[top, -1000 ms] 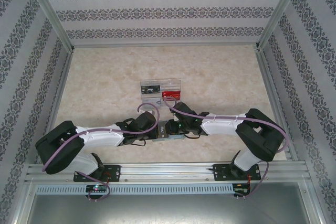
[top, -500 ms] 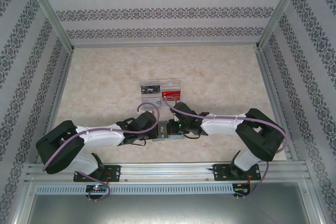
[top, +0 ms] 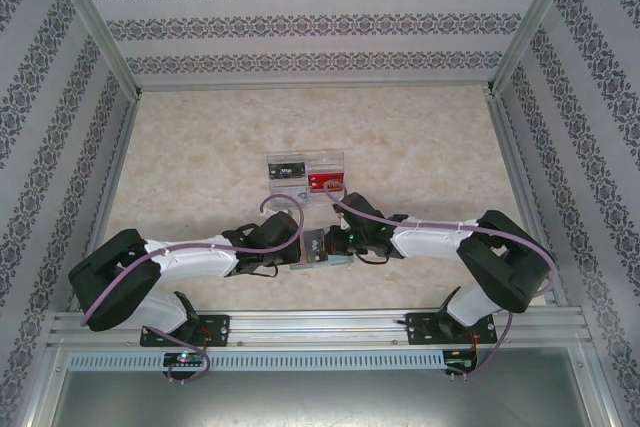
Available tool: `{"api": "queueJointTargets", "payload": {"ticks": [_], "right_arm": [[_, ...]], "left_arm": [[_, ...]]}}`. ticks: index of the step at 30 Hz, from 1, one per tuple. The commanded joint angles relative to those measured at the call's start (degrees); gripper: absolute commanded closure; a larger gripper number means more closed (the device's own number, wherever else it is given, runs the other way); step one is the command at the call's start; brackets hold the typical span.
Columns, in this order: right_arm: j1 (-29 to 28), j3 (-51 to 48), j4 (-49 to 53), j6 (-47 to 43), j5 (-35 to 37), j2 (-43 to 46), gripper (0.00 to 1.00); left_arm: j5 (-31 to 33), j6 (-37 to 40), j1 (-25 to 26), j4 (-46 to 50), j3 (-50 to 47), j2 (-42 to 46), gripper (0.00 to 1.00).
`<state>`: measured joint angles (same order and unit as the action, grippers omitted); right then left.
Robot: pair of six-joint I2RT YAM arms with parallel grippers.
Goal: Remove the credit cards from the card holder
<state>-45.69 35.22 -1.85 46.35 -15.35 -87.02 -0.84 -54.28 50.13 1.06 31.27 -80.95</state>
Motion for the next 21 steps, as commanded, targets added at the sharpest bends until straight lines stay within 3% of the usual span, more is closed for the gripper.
{"api": "queueJointTargets", "payload": {"ticks": [1,17,21], "right_arm": [[1.3,-1.8,1.8,-0.3,-0.2,3.3,1.00],[4.8,-4.7,10.2,-6.6,2.2,21.3,1.00],[4.4,-2.8,12.7,-10.6,3.0,24.2,1.00]], "left_arm": [[2.3,-0.6,-0.5,6.2,-0.1,-0.7,1.00],[0.6,0.1,-0.5,6.7,1.0,4.1,1.00],[1.0,0.7,-0.4,7.6,1.0,8.9,0.81]]}}
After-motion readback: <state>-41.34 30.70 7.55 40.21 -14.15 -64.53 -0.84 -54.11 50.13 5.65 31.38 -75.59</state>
